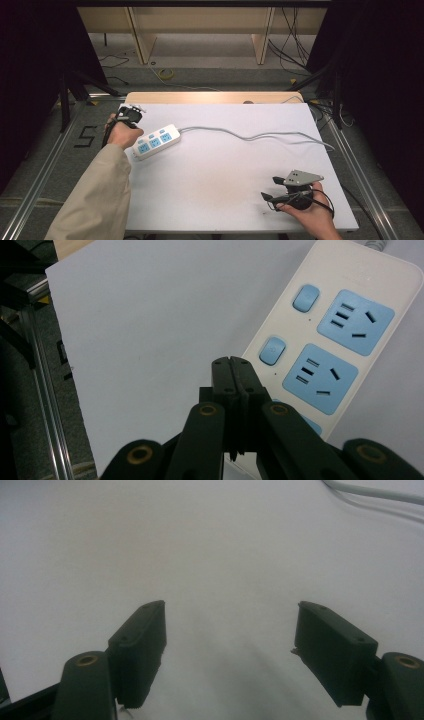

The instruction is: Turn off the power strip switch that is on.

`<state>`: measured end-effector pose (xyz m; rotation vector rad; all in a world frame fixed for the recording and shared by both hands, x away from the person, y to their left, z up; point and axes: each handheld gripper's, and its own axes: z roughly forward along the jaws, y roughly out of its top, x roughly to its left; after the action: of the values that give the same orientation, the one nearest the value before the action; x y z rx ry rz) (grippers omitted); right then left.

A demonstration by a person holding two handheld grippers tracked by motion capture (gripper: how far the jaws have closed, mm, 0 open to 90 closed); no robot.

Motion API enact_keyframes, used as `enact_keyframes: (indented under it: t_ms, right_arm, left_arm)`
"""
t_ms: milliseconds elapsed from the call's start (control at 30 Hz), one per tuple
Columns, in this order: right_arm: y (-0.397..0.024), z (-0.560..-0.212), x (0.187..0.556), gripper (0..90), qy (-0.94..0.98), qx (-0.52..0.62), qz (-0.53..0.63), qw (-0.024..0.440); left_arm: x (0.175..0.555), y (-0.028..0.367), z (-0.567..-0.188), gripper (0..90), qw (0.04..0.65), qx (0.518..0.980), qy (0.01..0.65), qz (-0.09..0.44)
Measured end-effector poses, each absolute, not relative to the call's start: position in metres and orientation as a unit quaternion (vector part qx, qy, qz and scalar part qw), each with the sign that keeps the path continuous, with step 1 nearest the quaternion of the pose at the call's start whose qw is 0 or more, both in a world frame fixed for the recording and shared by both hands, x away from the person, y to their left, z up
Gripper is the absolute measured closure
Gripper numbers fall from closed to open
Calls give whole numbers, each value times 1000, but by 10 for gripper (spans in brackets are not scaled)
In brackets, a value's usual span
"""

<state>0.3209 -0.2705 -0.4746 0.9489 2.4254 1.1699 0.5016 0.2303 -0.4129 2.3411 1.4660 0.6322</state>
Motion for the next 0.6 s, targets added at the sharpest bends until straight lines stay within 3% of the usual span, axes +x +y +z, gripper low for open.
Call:
enact_keyframes:
  t_ms: [600]
  right_arm:
    - [-271, -474, 321, 297, 841, 328, 406, 144]
  left_arm:
    - [509, 229, -417, 897, 133, 827, 504, 210]
